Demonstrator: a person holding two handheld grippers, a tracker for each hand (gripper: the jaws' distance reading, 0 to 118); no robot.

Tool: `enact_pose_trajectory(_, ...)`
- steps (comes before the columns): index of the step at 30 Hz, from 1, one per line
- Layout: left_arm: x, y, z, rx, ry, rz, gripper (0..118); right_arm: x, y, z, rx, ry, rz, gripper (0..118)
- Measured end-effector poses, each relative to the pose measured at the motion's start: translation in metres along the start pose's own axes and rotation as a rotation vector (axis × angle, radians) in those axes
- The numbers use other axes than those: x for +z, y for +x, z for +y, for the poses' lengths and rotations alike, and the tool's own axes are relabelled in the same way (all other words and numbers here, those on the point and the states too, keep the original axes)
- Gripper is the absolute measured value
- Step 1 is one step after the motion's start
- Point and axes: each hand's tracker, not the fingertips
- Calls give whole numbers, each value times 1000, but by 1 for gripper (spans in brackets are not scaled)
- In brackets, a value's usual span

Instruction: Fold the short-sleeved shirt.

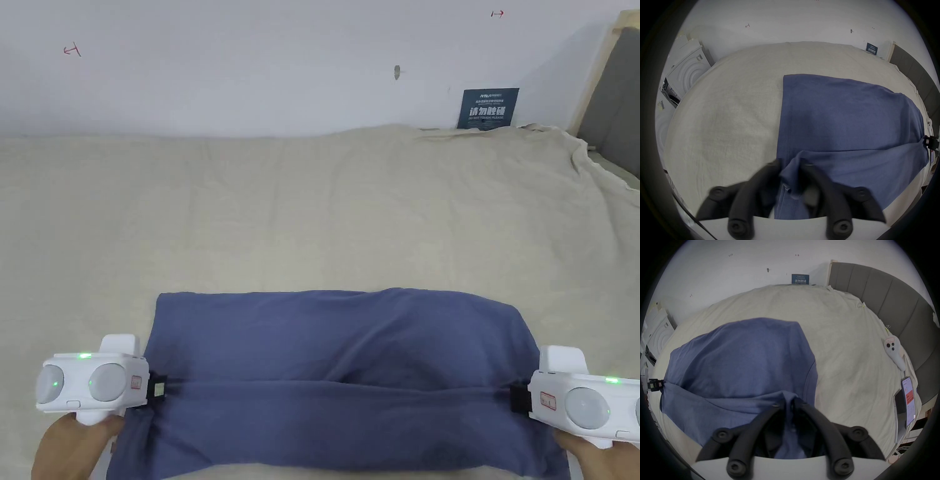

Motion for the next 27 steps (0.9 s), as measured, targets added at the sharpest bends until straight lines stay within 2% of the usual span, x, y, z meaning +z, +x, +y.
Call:
enact_pose_trajectory(1,5,0,1,3,-1,-1,87,7,1,1,3,24,0,72)
enact_pose_trajectory(2,11,-2,1,10,7,-6,103,14,2,3,2,42,2,81)
enact_pose_trajectory(3,18,-4,1,18,21,-12,111,23,4,4,1,63,11,81)
enact_pose_trajectory(10,92,-6,-6,20,185,-27,110,110,7,5,23,247,79,83)
enact_pose_trajectory(15,143,-6,-27,18,326,-32,111,174,-2,-8,45,360,112,100)
enact_pose_trajectory(20,168,-6,-55,32,353,-47,111,213,-12,-29,68,398,133,99)
enact_pose_trajectory(22,165,-10,-65,41,353,-84,105,221,-16,-40,73,411,129,99)
enact_pose_trajectory(23,167,-9,-73,50,373,-95,97,224,-16,-43,73,417,127,96)
enact_pose_trajectory(25,171,-7,-85,54,407,-113,68,229,-18,-52,60,429,138,67)
enact_pose_trajectory(26,172,-4,-92,48,417,-99,52,231,-19,-57,55,435,140,45)
enact_pose_trajectory(27,173,-2,-97,36,430,-91,31,231,-19,-59,56,440,135,16)
